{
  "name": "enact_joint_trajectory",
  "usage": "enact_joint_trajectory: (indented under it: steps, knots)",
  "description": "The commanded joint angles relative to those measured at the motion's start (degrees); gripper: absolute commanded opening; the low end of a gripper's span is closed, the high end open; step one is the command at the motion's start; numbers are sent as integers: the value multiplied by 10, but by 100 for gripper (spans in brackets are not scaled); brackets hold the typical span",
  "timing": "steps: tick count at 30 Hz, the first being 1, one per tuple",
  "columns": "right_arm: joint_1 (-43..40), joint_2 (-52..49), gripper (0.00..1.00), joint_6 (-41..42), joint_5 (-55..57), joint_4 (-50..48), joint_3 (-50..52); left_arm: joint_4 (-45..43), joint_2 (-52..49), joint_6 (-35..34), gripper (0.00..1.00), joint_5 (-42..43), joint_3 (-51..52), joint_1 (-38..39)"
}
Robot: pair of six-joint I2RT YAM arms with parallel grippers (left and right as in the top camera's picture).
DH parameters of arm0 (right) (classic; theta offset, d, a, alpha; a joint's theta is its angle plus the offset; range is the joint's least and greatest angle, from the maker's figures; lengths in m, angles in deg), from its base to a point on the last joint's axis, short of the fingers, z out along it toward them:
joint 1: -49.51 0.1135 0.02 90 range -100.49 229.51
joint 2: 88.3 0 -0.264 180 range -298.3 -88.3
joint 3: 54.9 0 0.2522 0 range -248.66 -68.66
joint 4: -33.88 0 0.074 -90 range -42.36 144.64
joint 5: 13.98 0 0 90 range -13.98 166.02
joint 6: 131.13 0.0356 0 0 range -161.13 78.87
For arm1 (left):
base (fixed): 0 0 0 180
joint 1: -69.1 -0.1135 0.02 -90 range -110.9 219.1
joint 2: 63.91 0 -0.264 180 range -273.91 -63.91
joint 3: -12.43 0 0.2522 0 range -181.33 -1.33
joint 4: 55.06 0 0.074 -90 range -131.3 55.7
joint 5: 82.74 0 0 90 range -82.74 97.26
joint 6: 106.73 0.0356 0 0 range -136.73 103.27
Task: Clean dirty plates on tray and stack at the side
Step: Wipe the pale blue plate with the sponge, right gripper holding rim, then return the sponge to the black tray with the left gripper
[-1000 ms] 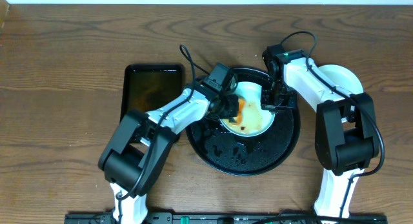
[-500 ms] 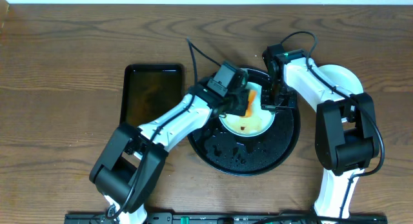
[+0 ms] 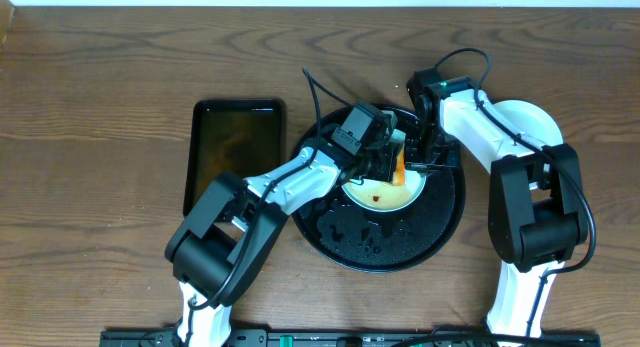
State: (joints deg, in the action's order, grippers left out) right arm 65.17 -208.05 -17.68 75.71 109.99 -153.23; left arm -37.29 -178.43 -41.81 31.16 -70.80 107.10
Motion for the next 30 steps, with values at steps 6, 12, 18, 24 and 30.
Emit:
enact_joint_trajectory:
  steps: [6,12,18,24,30]
  knots:
    - [-4,-16,1,-4,32,3,14,94,-12,-2,7,-123,3,-43]
    - [-4,-16,1,-3,32,3,14,117,50,74,8,-53,3,-59]
    - [-4,-16,1,-3,32,-2,14,188,145,77,7,-75,3,-60]
    - [-2,-18,4,-4,12,-26,22,277,191,77,7,-219,3,-67]
    - [-3,-18,2,-3,-4,-91,71,339,216,74,7,-332,3,-114]
